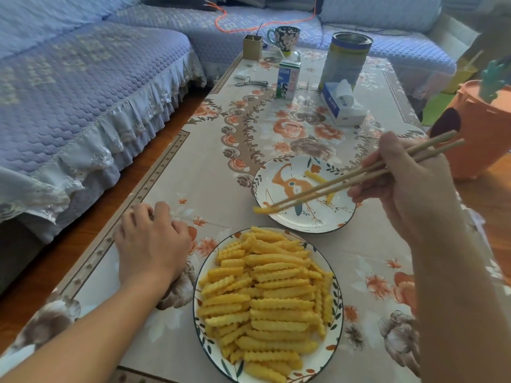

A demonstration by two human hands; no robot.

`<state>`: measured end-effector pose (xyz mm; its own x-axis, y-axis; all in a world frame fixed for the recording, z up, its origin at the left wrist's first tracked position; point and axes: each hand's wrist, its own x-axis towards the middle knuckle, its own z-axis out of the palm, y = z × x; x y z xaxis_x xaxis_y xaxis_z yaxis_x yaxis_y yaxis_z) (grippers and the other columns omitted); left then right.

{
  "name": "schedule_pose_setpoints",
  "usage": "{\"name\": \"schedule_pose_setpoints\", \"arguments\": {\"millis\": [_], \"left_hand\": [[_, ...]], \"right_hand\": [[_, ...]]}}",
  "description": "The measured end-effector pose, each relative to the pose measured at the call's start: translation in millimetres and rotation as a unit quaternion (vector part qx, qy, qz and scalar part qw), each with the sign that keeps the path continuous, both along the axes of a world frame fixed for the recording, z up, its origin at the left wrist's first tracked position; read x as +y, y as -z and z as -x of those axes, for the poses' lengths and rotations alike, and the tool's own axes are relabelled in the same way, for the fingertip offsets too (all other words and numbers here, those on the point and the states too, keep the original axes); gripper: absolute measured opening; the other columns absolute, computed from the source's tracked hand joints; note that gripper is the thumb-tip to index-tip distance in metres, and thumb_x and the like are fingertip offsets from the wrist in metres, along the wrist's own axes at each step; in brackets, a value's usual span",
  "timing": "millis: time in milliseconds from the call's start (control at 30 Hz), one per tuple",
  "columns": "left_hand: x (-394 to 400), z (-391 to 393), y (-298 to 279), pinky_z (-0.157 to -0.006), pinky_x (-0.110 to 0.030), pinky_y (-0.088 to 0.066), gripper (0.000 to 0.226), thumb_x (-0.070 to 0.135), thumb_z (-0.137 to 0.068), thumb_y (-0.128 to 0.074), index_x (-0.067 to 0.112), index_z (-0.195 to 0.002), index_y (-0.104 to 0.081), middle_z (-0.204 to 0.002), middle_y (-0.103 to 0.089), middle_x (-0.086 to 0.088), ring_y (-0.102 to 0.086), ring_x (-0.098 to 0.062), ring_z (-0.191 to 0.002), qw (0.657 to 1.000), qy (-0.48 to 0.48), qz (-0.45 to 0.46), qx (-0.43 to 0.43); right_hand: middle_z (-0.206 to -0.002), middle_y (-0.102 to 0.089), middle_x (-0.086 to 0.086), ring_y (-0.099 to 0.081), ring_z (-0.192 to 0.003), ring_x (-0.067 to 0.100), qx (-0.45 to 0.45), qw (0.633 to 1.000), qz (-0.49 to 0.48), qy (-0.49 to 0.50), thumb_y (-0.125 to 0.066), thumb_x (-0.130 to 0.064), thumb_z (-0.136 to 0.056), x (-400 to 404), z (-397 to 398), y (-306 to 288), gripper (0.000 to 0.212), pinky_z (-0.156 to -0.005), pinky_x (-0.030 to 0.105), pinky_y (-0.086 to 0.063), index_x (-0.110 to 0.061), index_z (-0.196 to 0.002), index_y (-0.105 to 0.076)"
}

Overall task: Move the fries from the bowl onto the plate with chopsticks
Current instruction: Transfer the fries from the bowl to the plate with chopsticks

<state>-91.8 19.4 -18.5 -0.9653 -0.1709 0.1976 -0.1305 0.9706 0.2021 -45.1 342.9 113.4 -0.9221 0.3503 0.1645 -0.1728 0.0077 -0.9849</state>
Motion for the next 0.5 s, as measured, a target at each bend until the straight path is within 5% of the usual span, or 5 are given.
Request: {"name": "schedule_pose_setpoints", "arguments": {"millis": [167, 500], "left_hand": [[-0.2, 0.2, 0.1, -0.098, -0.057, -0.040, 0.031, 0.027, -0.093, -0.046, 0.014, -0.119, -0.056, -0.123, -0.051, -0.019, -0.044, -0.038, -0.114, 1.000, -0.002, -0.005, -0.002], [0.3, 0.5, -0.1, -0.098, -0.057, -0.040, 0.029, 0.027, -0.093, -0.047, 0.014, -0.117, -0.056, -0.121, -0.052, -0.019, -0.044, -0.038, -0.113, 1.000, -0.001, -0.003, 0.001]], "right_hand": [[-0.050, -0.062, 0.015, -0.064, -0.042, 0.031, -0.025, 0.993, -0.004, -0.116, -0.056, -0.037, -0.089, -31.6, -11.0, -15.8, 0.039, -0.041, 0.031, -0.055, -0.003, -0.070, -0.064], [-0.052, -0.063, 0.015, -0.065, -0.043, 0.029, -0.038, 0.992, -0.016, -0.118, -0.059, -0.038, -0.087, -32.9, -9.5, -13.5, 0.039, -0.042, 0.030, -0.055, -0.001, -0.075, -0.064]]}}
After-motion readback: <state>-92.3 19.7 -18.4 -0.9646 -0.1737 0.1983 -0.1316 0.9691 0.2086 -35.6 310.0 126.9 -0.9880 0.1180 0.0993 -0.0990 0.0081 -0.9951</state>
